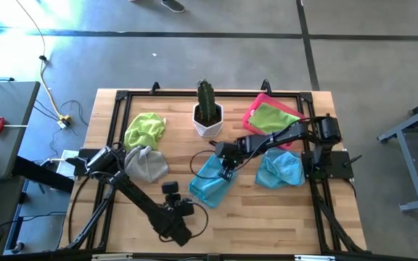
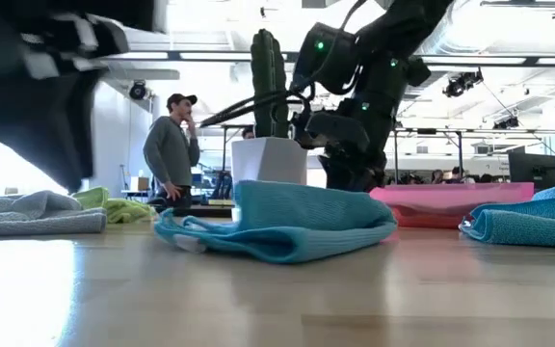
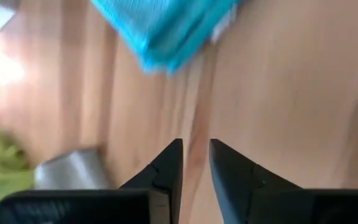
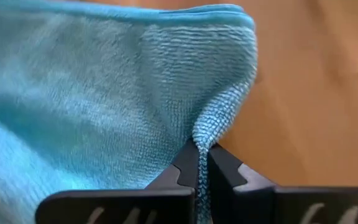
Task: Fold microfiber towels
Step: Put the blue microfiber towel into the red bin
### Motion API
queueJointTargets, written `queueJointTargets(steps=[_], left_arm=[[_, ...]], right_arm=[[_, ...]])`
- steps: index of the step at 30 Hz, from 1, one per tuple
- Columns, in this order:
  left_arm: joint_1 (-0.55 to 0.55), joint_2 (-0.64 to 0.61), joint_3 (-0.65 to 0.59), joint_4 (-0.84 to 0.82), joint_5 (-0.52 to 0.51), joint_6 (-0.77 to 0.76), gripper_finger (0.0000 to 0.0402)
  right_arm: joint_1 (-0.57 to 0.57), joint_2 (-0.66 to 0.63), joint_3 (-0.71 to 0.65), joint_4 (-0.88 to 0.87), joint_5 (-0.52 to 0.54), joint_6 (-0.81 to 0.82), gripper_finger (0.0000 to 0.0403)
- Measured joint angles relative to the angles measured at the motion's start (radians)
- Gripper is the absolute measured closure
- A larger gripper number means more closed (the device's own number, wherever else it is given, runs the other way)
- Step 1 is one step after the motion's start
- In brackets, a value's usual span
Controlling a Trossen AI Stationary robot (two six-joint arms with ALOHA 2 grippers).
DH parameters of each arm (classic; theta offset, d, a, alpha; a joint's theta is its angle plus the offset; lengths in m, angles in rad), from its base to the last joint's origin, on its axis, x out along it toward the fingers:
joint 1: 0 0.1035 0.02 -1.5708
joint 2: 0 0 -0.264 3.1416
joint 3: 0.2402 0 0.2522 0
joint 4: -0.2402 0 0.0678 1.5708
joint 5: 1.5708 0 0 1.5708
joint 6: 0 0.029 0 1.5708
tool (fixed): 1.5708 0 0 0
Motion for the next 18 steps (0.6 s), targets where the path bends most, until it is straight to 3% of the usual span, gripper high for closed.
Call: queueJointTargets(steps=[8, 18], left_arm=[[-0.039, 0.001, 0.039, -0.337, -0.026, -0.211, 0.0337], [-0.079, -0.067, 0.046, -0.322, -0.111, -0.295, 0.0339]], right_arm=[[-0.075, -0.091, 0.000, -0.040, 0.056, -0.082, 0.0403], [-0.218, -0.265, 0.002, -0.105, 0.281, -0.177, 0.0403]])
